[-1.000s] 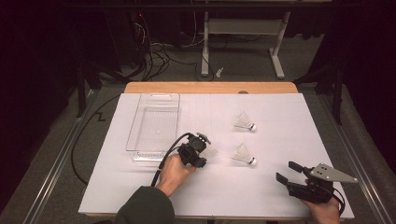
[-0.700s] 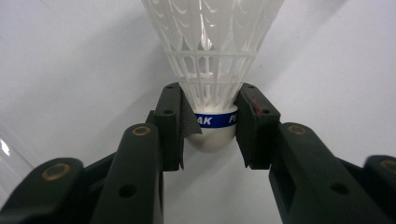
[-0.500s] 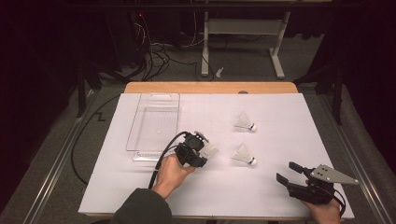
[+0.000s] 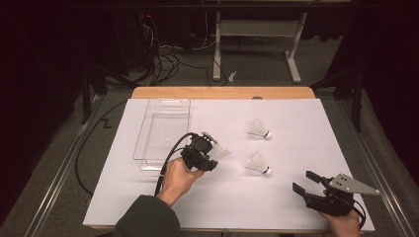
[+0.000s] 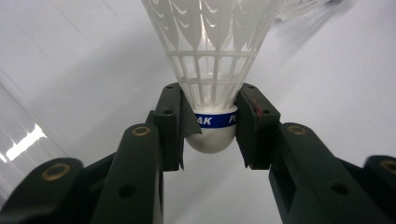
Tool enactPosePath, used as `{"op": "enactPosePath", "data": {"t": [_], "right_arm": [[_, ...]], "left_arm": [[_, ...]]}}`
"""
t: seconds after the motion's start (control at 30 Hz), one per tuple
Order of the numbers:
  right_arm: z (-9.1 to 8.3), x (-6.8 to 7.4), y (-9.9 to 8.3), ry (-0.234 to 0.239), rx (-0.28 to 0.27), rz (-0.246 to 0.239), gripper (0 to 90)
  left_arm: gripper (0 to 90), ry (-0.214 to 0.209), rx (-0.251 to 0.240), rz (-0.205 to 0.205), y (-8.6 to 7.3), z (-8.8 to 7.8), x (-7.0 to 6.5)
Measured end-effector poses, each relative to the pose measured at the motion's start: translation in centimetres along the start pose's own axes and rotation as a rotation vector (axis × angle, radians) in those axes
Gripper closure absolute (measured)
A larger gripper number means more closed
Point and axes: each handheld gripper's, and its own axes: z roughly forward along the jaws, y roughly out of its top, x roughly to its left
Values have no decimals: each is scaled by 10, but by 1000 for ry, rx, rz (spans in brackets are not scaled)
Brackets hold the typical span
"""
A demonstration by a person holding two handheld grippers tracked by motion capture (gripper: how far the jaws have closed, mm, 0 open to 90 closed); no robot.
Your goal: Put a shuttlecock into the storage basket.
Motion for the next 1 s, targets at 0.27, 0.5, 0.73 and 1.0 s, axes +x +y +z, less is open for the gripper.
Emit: {"op": "enactPosePath", "data": {"t": [0.27, 0.5, 0.73, 1.0], "right_arm": [[-1, -1, 0, -1, -1, 8, 308], [1, -1, 0, 4, 2, 4, 308], [3, -1, 1, 11, 4, -3, 308], [3, 0, 2, 15, -1, -5, 308]], "left_arm": [[654, -2, -25, -21, -1, -9, 3], [653, 7, -74, -41, -3, -19, 10], [653, 21, -81, -59, -3, -26, 18], [653, 21, -97, -90, 0, -31, 31]]}}
